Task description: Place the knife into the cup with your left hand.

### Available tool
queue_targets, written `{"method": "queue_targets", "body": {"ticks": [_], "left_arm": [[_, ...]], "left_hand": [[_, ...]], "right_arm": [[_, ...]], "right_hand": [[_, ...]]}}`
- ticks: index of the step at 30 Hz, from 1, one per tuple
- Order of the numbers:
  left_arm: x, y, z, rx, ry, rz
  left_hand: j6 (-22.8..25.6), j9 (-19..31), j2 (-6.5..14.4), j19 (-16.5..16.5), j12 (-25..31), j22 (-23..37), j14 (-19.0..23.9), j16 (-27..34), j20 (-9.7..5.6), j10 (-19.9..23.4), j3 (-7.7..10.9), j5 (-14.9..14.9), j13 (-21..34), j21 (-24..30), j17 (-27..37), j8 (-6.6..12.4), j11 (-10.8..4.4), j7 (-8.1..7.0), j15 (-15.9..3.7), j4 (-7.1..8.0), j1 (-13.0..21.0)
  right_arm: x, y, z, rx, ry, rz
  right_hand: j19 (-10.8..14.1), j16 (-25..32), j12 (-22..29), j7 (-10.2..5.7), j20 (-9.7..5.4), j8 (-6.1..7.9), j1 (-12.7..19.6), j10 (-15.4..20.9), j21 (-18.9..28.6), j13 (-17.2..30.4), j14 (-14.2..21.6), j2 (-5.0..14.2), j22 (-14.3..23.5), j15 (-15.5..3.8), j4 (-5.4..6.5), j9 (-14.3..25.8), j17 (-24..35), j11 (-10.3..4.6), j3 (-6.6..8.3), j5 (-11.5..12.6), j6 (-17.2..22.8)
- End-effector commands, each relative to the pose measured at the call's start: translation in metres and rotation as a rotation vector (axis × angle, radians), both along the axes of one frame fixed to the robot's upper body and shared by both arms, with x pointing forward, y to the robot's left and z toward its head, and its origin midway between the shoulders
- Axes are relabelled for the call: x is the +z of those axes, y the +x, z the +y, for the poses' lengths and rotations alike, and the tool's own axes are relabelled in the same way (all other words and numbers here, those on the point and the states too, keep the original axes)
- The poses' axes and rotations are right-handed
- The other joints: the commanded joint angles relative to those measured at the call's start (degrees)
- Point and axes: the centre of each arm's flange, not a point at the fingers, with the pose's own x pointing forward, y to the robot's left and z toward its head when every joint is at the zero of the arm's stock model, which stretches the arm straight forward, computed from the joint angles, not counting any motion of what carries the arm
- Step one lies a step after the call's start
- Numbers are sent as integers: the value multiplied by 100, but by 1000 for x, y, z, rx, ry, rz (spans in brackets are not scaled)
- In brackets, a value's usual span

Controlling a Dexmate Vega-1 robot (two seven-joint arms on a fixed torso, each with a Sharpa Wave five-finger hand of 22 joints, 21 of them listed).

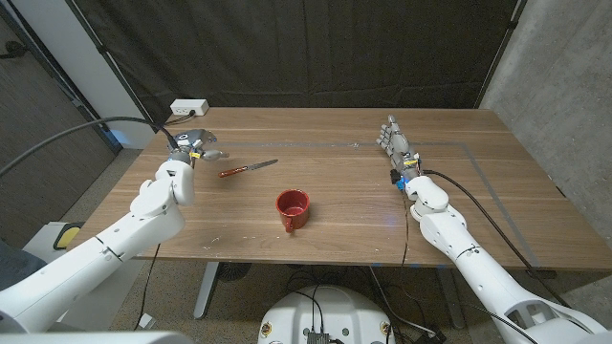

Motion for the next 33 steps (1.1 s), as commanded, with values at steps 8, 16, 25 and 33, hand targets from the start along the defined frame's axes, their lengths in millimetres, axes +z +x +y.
{"method": "queue_targets", "body": {"ticks": [8,16,25,33], "left_arm": [[11,17,-11,67,104,130],[8,24,-17,76,115,133],[-3,32,-23,68,122,155],[-14,43,-27,94,96,177]], "left_hand": [[286,49,-81,-730,-62,24,-26,-114,166,294,-60,-13,77,-282,25,5,-209,-187,-426,-38,163],[691,33,-95,-2670,-235,-87,-945,-425,189,736,-140,25,60,-895,-12,-34,-334,-219,-526,3,386],[737,30,-76,-2769,-254,-93,-1007,-395,228,802,-136,38,57,-866,-19,-49,-342,-197,-556,0,442],[753,28,-74,-2672,-278,-94,-889,-324,270,839,-159,42,58,-795,-17,-75,-334,-184,-551,27,426]], "right_arm": [[3,-4,1,-6,-3,-4],[3,-4,3,1,8,-1],[1,-1,5,8,2,5],[-2,2,9,20,5,19]], "right_hand": [[111,31,31,6,-98,-6,26,69,54,15,115,53,33,8,-42,7,19,45,-7,-18,62],[95,11,21,-5,-95,-7,28,49,40,15,87,57,35,9,-50,7,21,34,-7,-22,66],[74,-1,13,-11,-78,-9,31,36,23,16,82,61,37,23,-59,7,24,41,-7,-27,67],[60,-11,12,-13,-63,-11,31,38,11,16,73,64,38,37,-66,8,25,42,-8,-31,67]]}}
